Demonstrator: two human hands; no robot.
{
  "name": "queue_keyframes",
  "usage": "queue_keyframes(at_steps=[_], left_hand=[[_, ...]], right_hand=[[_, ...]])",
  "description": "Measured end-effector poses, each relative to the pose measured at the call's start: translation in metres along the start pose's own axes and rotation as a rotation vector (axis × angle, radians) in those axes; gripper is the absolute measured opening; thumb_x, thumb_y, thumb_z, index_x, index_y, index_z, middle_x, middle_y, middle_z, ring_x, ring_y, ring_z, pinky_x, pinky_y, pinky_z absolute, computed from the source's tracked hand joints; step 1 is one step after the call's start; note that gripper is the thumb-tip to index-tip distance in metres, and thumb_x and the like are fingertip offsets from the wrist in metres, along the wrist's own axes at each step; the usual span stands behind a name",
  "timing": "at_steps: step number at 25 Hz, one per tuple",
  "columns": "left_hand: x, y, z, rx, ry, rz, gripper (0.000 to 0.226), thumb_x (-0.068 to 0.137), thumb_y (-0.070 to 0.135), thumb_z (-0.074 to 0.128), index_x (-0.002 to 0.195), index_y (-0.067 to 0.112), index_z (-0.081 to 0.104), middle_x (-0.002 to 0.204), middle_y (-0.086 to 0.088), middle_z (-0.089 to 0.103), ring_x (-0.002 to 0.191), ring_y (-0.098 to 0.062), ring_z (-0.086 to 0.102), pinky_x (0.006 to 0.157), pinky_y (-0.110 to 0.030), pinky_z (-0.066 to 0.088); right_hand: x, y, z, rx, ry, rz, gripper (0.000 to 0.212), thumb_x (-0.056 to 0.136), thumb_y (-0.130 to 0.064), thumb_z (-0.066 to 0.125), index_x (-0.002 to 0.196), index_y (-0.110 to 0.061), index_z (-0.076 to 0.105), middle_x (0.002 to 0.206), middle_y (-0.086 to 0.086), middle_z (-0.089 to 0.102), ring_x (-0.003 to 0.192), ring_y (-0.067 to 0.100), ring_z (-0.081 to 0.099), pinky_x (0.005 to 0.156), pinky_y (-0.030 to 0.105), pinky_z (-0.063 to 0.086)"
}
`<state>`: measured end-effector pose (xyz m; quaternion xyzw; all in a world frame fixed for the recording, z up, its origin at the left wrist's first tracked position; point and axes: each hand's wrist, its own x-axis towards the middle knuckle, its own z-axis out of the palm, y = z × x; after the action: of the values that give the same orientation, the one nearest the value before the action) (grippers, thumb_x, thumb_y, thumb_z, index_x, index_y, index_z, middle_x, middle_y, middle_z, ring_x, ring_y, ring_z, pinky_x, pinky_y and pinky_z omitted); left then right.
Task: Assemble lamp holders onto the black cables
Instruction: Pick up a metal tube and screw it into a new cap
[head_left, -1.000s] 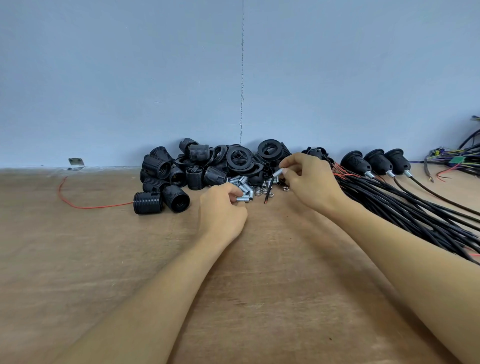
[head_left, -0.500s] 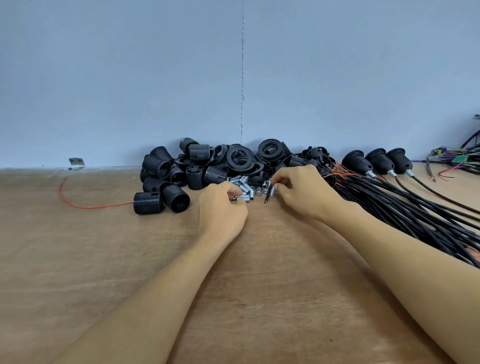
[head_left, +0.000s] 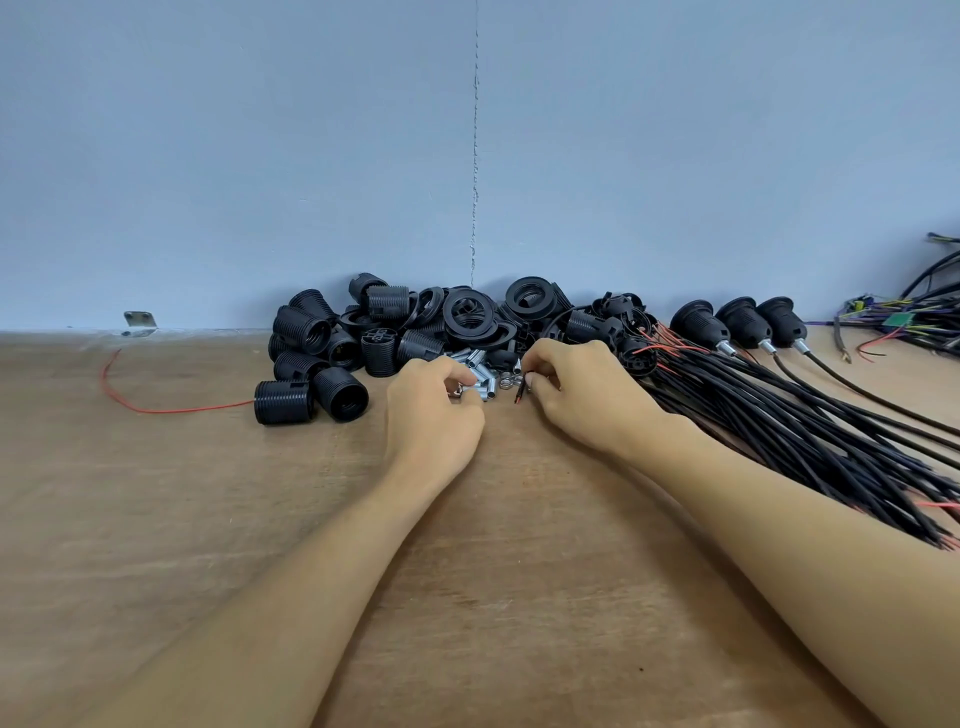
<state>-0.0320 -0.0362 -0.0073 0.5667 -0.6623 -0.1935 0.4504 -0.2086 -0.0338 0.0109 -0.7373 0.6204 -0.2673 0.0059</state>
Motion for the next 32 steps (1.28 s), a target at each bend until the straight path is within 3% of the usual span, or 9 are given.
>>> queue_keyframes(at_steps=[7,12,18,21,23,25,27,32], left_hand=[[-0.013,0.012,-0.002,-0.006,-0.032,0.243,0.015,0.090,0.006,0.065,0.091,0.018,0.074,0.097,0.008,0.063,0.074,0.003,0.052,0.069,-0.002,0.036],[-0.016,0.014,0.000,0.021,-0.057,0.331,0.016,0.089,0.006,0.067,0.087,0.020,0.074,0.094,0.009,0.064,0.076,0.009,0.051,0.073,0.001,0.033],[-0.022,0.016,0.000,0.042,-0.174,0.374,0.020,0.085,0.005,0.068,0.083,0.024,0.074,0.062,0.021,0.057,0.066,0.009,0.057,0.062,0.000,0.036],[-0.025,0.019,0.002,-0.093,-0.165,0.242,0.017,0.089,0.010,0.067,0.084,0.026,0.072,0.059,0.018,0.065,0.051,0.003,0.058,0.054,-0.004,0.039],[-0.027,0.024,0.004,-0.314,-0.171,0.043,0.008,0.095,0.016,0.064,0.090,0.021,0.068,0.068,0.008,0.073,0.043,-0.004,0.059,0.047,-0.014,0.044],[-0.030,0.032,0.005,-0.575,-0.244,-0.171,0.007,0.101,0.018,0.060,0.097,0.014,0.064,0.075,-0.003,0.075,0.048,-0.017,0.065,0.045,-0.026,0.050],[-0.029,0.035,0.004,-0.780,-0.340,-0.305,0.014,0.104,0.018,0.057,0.100,0.006,0.064,0.079,-0.011,0.074,0.056,-0.021,0.069,0.051,-0.028,0.055],[-0.021,0.028,-0.007,-1.061,-0.478,-0.444,0.010,0.100,0.005,0.059,0.092,0.006,0.065,0.085,-0.013,0.077,0.070,-0.021,0.075,0.062,-0.025,0.060]], right_hand=[[-0.008,0.002,-0.005,0.018,-0.013,0.008,0.021,0.098,-0.018,0.053,0.115,-0.020,0.067,0.099,0.004,0.074,0.097,0.027,0.065,0.087,0.038,0.052],[-0.030,0.007,-0.010,0.087,-0.005,-0.085,0.014,0.093,-0.024,0.066,0.105,-0.028,0.072,0.085,-0.010,0.070,0.073,0.003,0.057,0.078,0.028,0.049],[-0.035,0.001,-0.007,0.211,0.001,-0.063,0.015,0.086,-0.018,0.075,0.098,-0.028,0.074,0.080,-0.011,0.069,0.074,-0.001,0.061,0.072,0.011,0.043],[-0.035,-0.006,-0.008,0.404,0.103,0.021,0.014,0.083,-0.014,0.078,0.095,-0.022,0.077,0.080,-0.008,0.072,0.075,-0.002,0.065,0.074,0.009,0.046],[-0.035,-0.010,-0.011,0.557,0.152,0.075,0.014,0.082,-0.016,0.081,0.094,-0.021,0.076,0.081,-0.005,0.074,0.077,0.001,0.067,0.073,0.011,0.048],[-0.037,-0.012,-0.011,0.637,0.187,0.088,0.015,0.082,-0.016,0.082,0.093,-0.022,0.075,0.080,-0.007,0.074,0.076,0.001,0.068,0.072,0.011,0.048],[-0.039,-0.012,-0.012,0.686,0.207,0.102,0.015,0.082,-0.018,0.083,0.094,-0.023,0.075,0.078,-0.006,0.074,0.075,0.001,0.068,0.072,0.012,0.049],[-0.043,-0.011,-0.013,0.753,0.180,0.110,0.018,0.082,-0.024,0.083,0.097,-0.022,0.073,0.083,-0.005,0.077,0.082,0.009,0.073,0.086,0.031,0.057]])
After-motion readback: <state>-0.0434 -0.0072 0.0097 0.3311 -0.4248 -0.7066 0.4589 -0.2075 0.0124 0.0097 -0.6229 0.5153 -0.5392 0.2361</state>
